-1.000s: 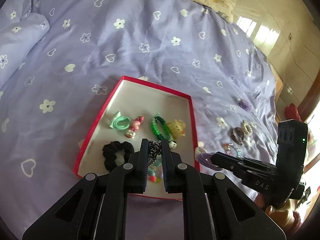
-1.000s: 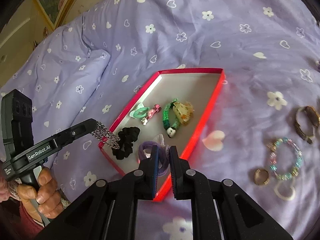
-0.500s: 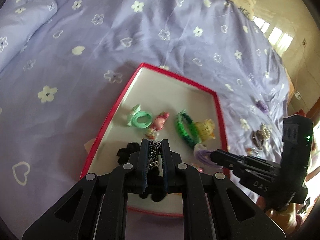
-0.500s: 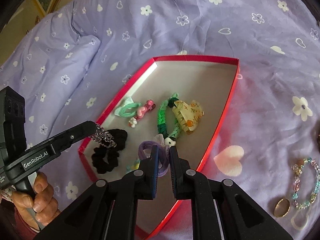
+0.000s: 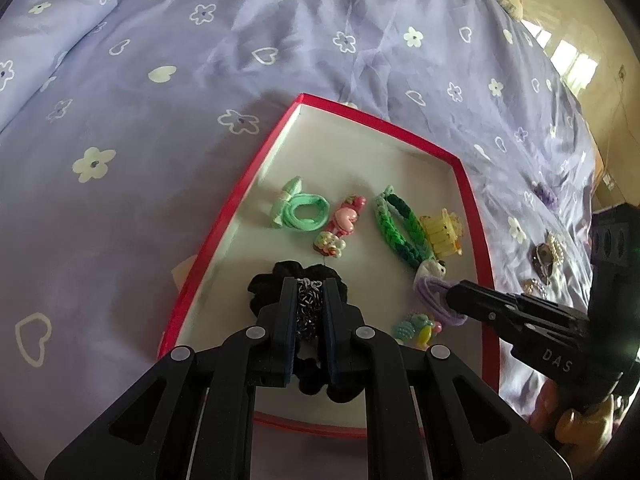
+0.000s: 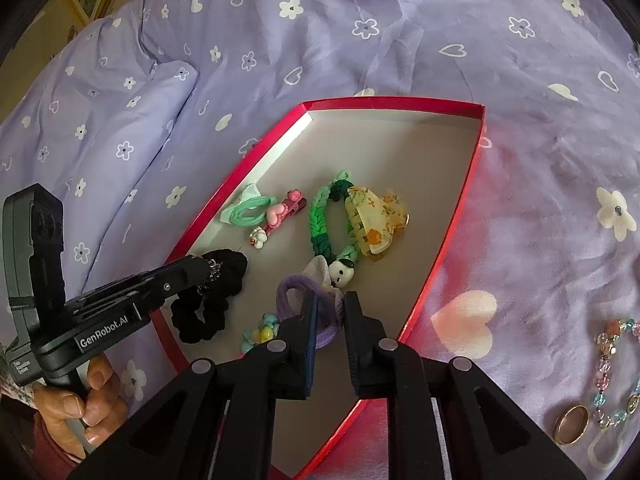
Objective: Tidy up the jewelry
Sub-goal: 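Lower and release the chain bracelet with the left tool while the right tool releases the hair tie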
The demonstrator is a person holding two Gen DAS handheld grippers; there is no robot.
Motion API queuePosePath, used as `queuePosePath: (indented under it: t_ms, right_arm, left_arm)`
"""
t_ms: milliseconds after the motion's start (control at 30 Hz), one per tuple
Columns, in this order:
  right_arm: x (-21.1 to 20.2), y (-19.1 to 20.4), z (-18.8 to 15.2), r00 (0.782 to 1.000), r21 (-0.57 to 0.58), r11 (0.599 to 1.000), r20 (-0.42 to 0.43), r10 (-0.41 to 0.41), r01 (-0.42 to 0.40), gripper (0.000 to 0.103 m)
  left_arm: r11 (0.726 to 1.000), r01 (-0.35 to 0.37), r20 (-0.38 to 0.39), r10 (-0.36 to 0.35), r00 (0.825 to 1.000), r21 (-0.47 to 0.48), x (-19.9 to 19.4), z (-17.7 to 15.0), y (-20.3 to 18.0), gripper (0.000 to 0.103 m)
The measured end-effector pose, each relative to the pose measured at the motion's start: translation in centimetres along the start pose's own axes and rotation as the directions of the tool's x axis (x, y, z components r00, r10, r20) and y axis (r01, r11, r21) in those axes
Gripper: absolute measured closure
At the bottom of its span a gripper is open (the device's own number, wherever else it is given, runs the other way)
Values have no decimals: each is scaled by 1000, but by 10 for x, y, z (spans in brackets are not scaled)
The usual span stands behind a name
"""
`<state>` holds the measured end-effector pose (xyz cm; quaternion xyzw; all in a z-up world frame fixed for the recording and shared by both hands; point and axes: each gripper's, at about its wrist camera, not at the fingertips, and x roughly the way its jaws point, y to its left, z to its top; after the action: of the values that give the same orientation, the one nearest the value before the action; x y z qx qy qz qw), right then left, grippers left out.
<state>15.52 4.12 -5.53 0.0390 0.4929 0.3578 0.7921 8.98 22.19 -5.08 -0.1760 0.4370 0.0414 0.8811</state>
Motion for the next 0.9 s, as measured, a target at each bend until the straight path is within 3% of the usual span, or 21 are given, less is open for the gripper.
queuePosePath:
  t_ms: [500,600,733,900]
  right_arm:
    - [-10,-1,0,999,28,999,26,33,-34,81]
    - [-18,0,0,998,30,999,38,43,-44,79]
    - [-35,0,-4,996,34,998,73,55,-57,62]
    - [-58,-13,-14,994,62,997,105,43,-50,61]
  left_arm:
    - [999,-43,-11,43,999,30,-2,-2,-5,90]
    - [998,-45,-9,46,999,33,-5,-2,-7,83]
    - [998,-54,6,54,999,38,-15,-3,-11,62]
    - [999,-51,10,51,999,13,-26,-9,-13,46]
